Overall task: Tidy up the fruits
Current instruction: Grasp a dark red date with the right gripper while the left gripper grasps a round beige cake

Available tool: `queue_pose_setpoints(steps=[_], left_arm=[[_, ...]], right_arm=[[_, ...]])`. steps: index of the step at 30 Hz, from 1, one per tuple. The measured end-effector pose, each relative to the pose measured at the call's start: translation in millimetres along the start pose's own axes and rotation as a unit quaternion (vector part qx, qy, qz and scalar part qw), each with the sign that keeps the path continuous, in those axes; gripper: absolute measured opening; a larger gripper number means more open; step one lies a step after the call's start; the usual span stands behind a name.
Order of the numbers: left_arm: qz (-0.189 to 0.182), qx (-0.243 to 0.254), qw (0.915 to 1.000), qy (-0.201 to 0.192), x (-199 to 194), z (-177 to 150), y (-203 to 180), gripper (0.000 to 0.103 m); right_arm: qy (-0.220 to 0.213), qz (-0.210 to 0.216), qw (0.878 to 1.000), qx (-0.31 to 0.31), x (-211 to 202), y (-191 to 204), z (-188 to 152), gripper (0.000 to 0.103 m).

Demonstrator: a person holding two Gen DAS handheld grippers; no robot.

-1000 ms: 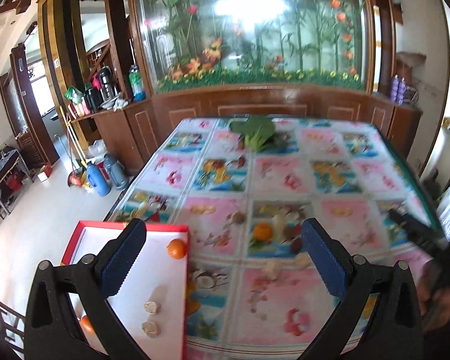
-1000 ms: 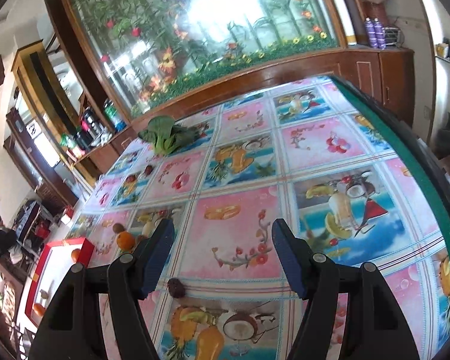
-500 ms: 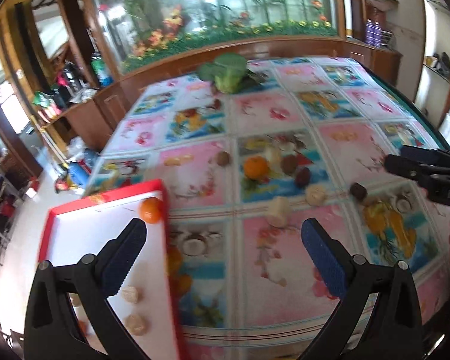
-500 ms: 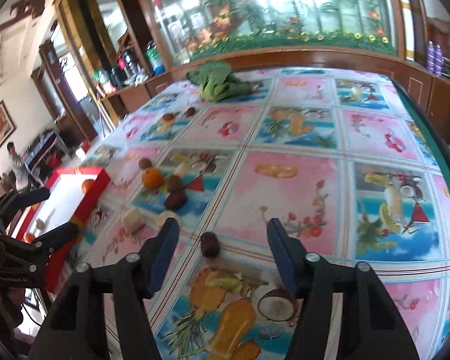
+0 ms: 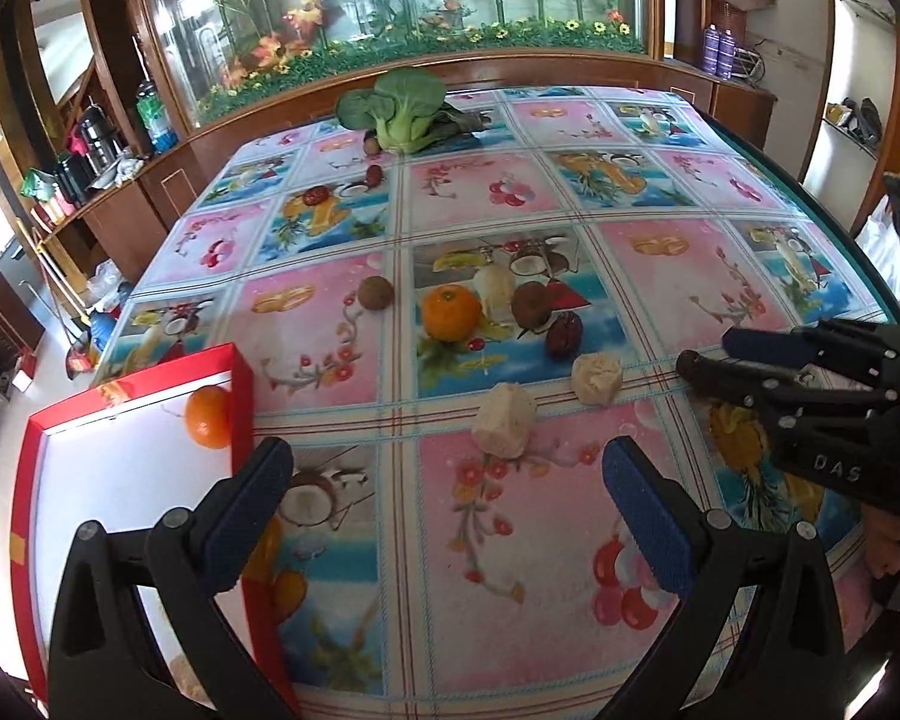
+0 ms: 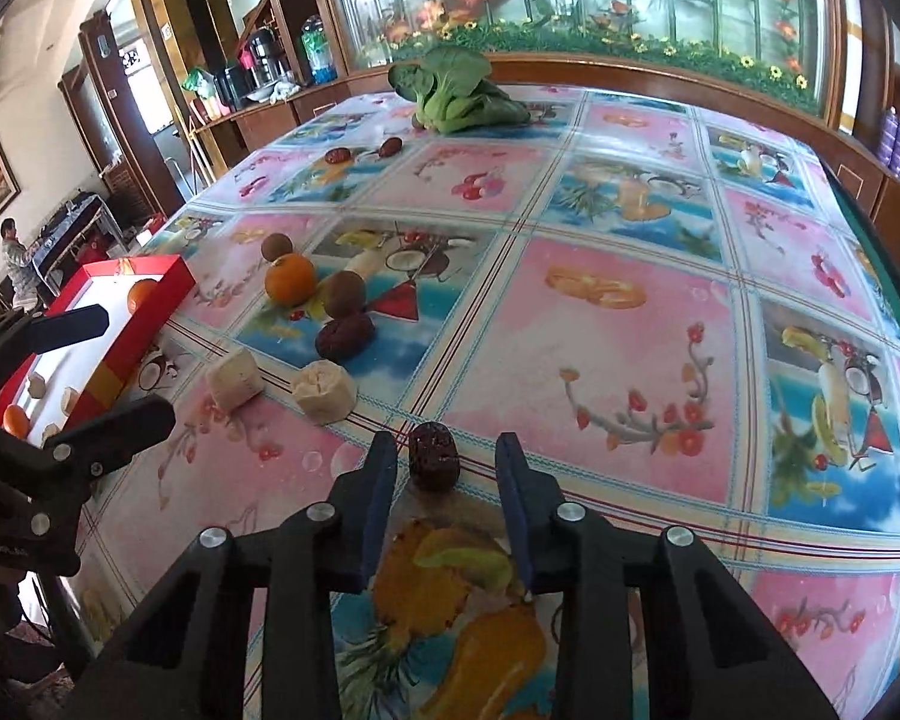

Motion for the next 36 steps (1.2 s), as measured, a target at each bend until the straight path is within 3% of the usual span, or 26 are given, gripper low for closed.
queue_pose_setpoints(steps=[10, 22, 36], left_arm=[[-0.020, -0.016, 0.9996, 0.013, 22, 6, 5, 0.102], [-0.037, -0.019, 0.9988, 0.026, 36, 6, 4, 0.082], [-0.061, -0.019, 0.9971, 0.041, 54, -1, 4, 0.037]], right_arm=[[0.005, -0.004, 1.000, -0.003, 4, 4, 0, 0.030], [0.002, -0.019, 1.000, -0.013, 5, 7, -1, 0.019], [-0.004, -0.018, 1.000, -0.020, 5, 10, -1, 0.016]])
Point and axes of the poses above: each gripper's, at about its wrist camera, not at the fingertips, and x roughly the way its jaws point, y to its left, z to its top, the point moved 3 cm from there along x, roughly the way its jaws point, and after that the axes turned 7 degrees about -z, right-handed, at the moved point
